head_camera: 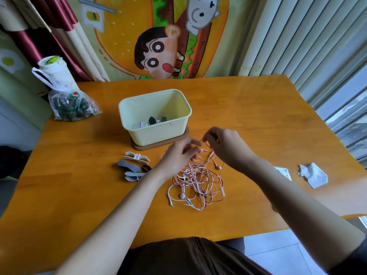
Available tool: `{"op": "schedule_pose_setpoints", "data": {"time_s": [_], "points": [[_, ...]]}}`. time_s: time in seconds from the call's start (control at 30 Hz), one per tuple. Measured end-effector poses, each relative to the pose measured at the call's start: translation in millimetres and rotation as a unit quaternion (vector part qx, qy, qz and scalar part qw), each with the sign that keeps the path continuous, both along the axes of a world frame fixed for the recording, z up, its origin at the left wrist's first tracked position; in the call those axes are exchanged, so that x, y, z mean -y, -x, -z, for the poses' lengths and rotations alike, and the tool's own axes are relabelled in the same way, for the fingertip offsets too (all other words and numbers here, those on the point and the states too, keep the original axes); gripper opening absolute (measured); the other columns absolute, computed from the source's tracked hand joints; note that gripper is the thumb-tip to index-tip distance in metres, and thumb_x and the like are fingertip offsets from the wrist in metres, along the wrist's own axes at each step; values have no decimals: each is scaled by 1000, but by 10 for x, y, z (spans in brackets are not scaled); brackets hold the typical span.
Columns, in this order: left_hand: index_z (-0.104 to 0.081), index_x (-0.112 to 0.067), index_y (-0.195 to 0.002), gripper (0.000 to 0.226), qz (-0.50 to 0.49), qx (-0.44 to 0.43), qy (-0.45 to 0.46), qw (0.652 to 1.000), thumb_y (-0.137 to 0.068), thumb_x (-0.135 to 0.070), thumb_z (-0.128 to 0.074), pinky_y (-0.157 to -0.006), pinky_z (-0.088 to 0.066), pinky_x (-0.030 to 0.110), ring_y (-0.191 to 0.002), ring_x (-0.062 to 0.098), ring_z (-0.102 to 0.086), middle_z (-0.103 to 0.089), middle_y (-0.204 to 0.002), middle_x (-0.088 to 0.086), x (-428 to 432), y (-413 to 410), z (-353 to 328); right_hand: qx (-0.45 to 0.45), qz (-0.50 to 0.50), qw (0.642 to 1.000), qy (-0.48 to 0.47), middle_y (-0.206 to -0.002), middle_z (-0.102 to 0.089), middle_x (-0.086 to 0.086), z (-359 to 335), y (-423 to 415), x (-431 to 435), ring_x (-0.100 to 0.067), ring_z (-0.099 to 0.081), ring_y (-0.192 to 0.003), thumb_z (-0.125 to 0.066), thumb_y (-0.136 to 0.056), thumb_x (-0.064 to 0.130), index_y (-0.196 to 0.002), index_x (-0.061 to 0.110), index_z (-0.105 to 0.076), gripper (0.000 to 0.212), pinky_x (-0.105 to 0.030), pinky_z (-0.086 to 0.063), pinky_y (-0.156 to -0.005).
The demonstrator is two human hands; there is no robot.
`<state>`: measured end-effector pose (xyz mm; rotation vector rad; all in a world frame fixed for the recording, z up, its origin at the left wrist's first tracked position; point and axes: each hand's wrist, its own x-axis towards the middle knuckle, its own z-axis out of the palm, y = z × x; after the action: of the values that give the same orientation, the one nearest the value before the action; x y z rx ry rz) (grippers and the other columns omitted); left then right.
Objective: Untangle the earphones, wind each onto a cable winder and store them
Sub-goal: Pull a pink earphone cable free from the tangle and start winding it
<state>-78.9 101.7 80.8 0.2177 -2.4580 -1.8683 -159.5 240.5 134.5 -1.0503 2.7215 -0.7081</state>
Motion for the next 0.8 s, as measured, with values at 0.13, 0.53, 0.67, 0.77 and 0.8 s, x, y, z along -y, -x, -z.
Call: {"op": "schedule_pose_setpoints", "data": {"time_s": [0.13, 0.53, 0.67, 0.77, 0.8], "points": [[-63, -19, -85, 19, 10, 64, 83, 994, -99, -17, -50, -70, -46, 23, -72, 8, -59, -61, -73, -3, 162, -45, 134, -30, 56, 997, 34, -65, -56, 6, -125, 72, -89, -5, -38, -47, -44, -99, 20, -94, 15, -67, 24, -23, -28, -44], [-63, -24, -95, 13, -14, 63, 20, 998, -98, -21, -51, -72, -47, 21, -85, 12, -62, -69, -94, 0, 290, -168, 103, 3, 215, 975, 56, -88, -66, -11, 179, 407, -312, -24, -49, -68, -39, -98, 16, -95, 12, -68, 29, -29, -32, -61], [-56, -25, -107, 14, -26, 78, 37, 996, -101, -21, -45, -64, -43, 22, -72, 4, -56, -67, -91, -4, 289, -198, 121, 37, 199, 978, -42, -104, -67, -15, 434, 374, -341, -33, -60, -87, -41, -96, 9, -103, 7, -66, 27, -34, -46, -70], [-49, -26, -108, 9, -31, 88, 33, 995, -100, -23, -47, -66, -43, 22, -83, 6, -60, -68, -90, -5, 261, -201, 127, 71, 72, 992, -81, -134, -52, -13, 489, 158, -264, -29, -49, -121, -51, -90, 1, -131, 8, -50, 41, -33, -37, -100], [-47, -25, -108, 9, -30, 92, 36, 995, -99, -24, -48, -70, -44, 22, -86, 7, -61, -68, -91, -5, 244, -200, 112, 85, 23, 994, -62, -140, -46, -10, 471, 57, -210, -26, -43, -128, -55, -89, 3, -137, 10, -42, 50, -31, -32, -106]]}}
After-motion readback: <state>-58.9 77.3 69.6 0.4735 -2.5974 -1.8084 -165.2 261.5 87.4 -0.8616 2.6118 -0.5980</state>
